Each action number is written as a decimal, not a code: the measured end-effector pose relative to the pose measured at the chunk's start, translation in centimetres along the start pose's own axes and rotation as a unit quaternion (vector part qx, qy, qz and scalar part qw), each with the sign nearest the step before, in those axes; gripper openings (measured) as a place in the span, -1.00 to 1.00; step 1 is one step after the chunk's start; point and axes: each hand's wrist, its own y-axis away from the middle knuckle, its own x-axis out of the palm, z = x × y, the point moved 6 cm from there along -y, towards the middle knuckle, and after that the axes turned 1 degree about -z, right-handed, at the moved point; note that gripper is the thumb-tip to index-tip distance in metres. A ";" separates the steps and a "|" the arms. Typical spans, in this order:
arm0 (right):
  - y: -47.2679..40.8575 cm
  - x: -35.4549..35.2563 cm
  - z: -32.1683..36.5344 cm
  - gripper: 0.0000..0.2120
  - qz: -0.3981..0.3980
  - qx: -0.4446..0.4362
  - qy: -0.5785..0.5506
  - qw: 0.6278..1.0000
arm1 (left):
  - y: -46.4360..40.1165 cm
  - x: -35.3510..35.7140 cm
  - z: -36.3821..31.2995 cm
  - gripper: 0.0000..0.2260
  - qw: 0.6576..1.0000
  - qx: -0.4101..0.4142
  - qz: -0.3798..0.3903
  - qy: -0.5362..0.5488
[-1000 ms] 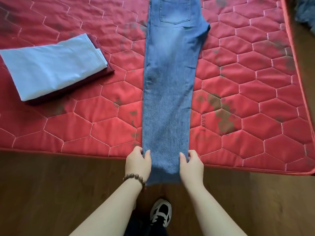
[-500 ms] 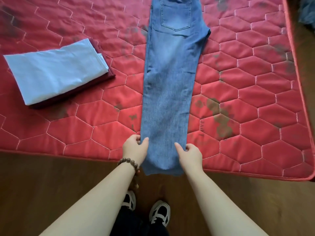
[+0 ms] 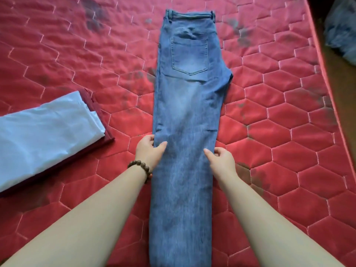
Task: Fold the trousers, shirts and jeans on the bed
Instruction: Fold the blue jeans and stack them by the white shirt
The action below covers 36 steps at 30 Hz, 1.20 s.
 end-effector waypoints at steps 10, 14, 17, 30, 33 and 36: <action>-11.0 -0.5 6.5 -0.83 -0.061 0.011 -0.047 0.997 | -10.9 1.4 -5.7 -0.73 0.998 -0.031 -0.048 0.021; -13.7 -1.0 8.5 -0.84 -0.085 -0.003 -0.059 0.995 | -13.0 0.8 -6.5 -0.75 0.995 -0.020 -0.096 0.017; -14.4 -1.4 8.1 -0.82 -0.101 -0.001 0.014 0.995 | -13.3 -0.1 -6.3 -0.86 0.993 -0.018 -0.115 0.004; -21.7 -1.0 13.6 -0.87 -0.008 0.059 -0.162 0.985 | -21.5 1.1 -13.4 -0.95 0.988 -0.045 -0.100 0.109; -22.0 -2.1 13.5 -0.87 -0.040 0.054 -0.084 0.994 | -22.0 0.6 -13.3 -0.95 0.984 -0.021 -0.148 0.100; -22.0 -4.1 14.3 -0.60 -0.154 0.044 0.105 0.982 | -22.8 0.4 -12.8 -0.87 0.988 -0.042 -0.141 0.052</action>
